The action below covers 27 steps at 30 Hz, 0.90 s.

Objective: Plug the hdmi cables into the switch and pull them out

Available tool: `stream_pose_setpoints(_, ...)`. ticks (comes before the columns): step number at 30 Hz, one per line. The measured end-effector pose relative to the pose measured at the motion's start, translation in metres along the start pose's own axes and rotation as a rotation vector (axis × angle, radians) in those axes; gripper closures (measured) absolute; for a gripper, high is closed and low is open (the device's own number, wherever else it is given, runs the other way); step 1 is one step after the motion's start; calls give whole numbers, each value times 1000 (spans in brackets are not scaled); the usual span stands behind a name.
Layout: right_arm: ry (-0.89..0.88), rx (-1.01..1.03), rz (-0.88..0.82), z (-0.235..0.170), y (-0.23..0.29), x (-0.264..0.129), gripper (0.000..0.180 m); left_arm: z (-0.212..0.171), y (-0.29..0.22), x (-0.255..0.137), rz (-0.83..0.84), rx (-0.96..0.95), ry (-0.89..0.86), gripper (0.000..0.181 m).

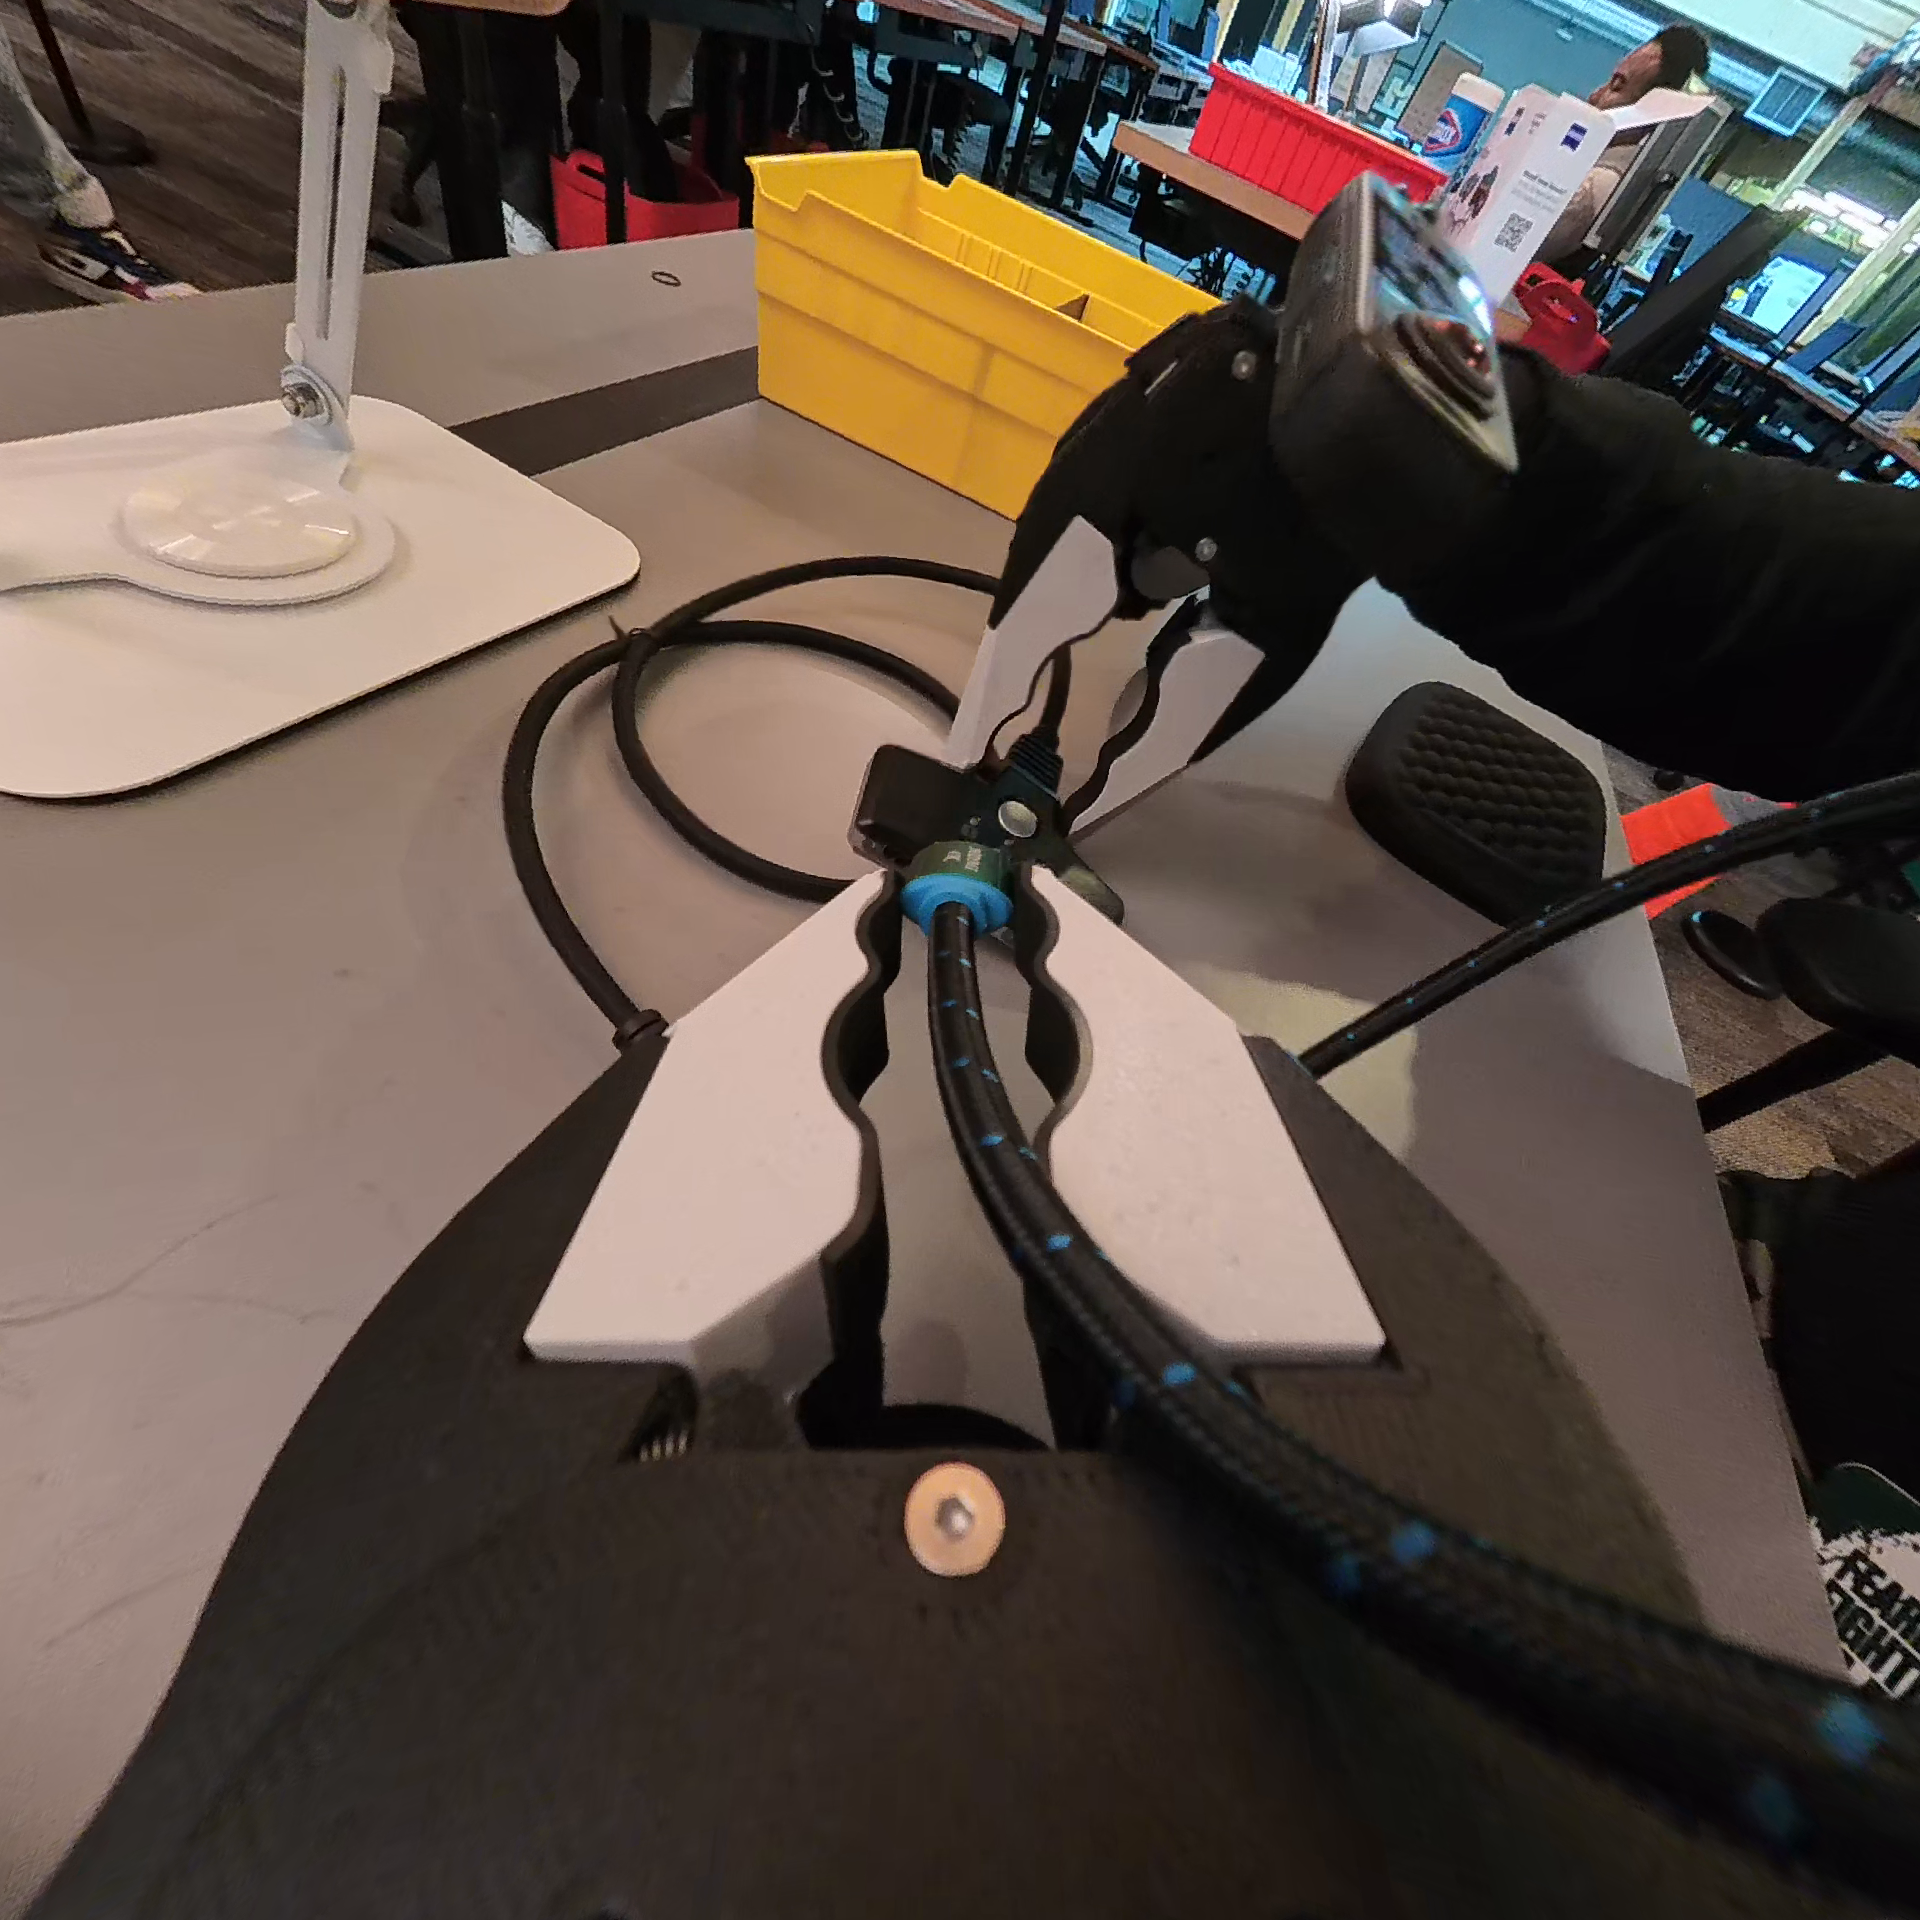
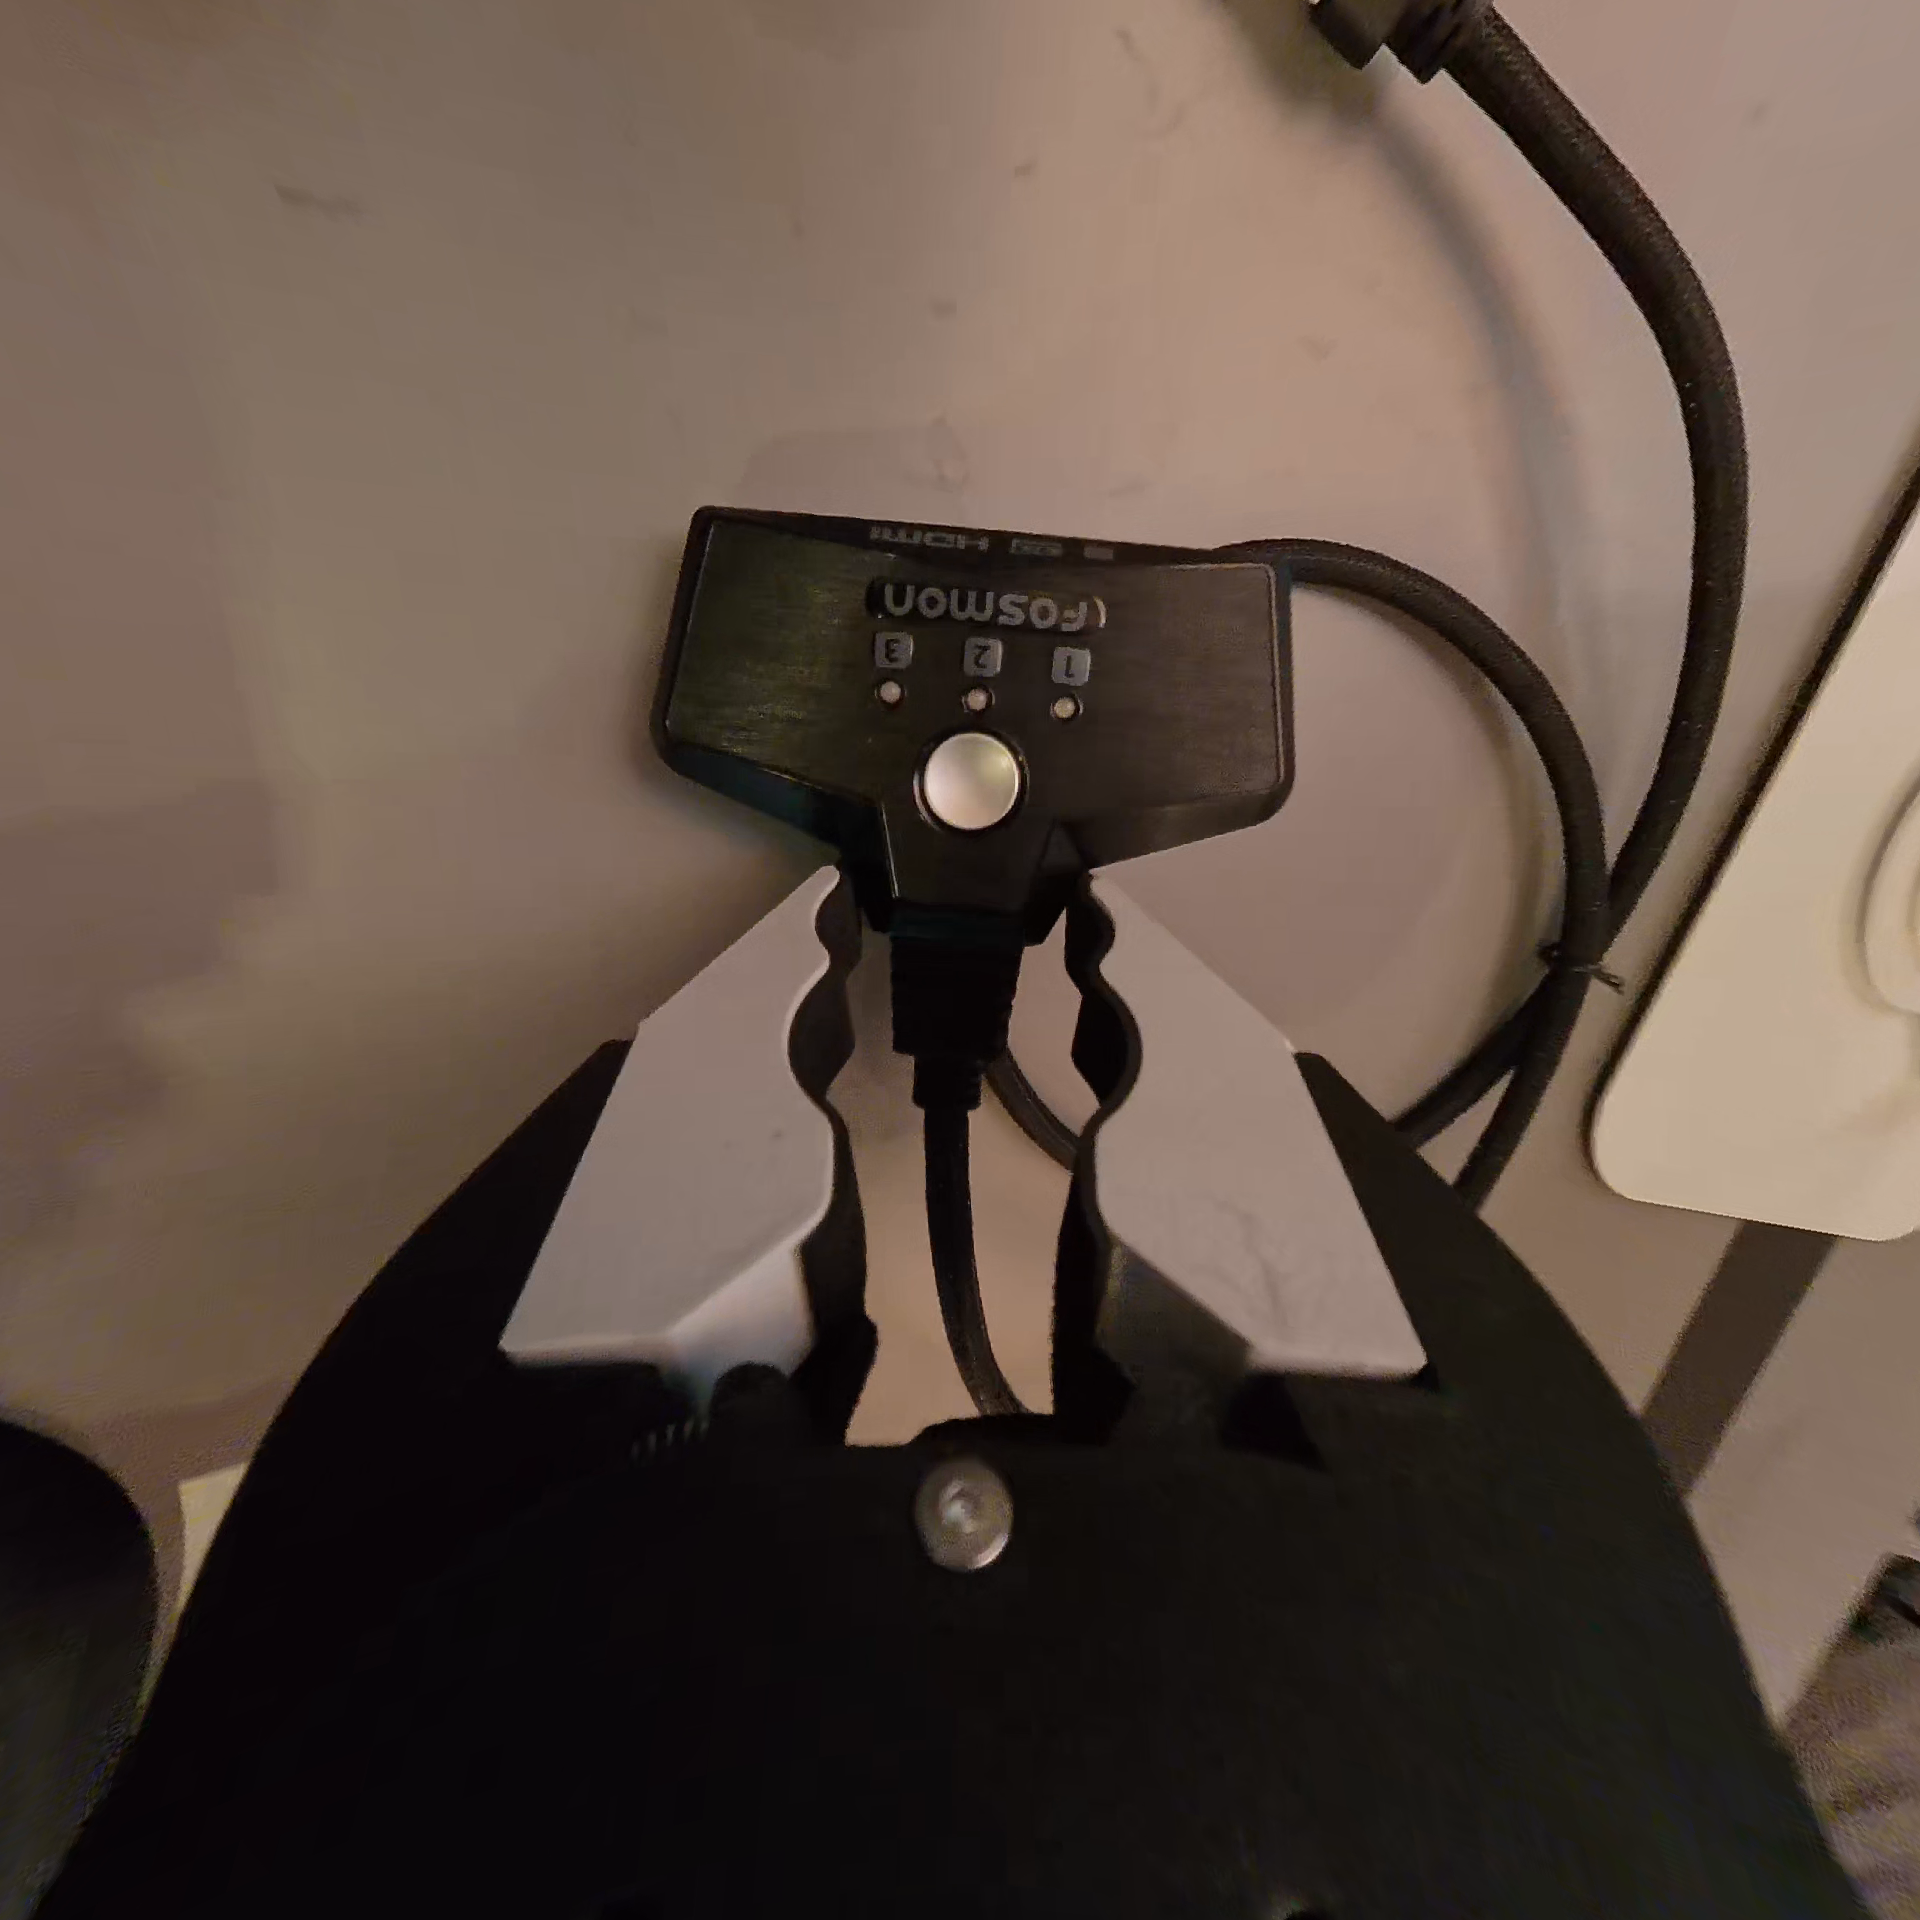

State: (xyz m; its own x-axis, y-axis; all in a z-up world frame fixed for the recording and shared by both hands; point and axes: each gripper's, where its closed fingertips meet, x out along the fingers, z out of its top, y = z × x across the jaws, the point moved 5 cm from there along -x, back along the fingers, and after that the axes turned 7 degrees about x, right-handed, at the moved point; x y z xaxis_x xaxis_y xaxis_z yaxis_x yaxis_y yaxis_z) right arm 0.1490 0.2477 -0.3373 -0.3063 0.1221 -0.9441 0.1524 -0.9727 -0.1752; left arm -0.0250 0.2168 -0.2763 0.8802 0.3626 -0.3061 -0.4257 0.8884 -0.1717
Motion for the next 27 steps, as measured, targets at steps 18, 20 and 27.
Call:
stream_pose_setpoints(18,-93,45,36,6,5,0,143,-3,0,2,0,3,11,162)
stream_pose_setpoints(20,-72,12,-41,7,3,1,134,-2,0,2,1,3,10,162)
stream_pose_setpoints(27,-70,-68,-215,13,1,3,141,-1,-1,1,0,6,7,162)
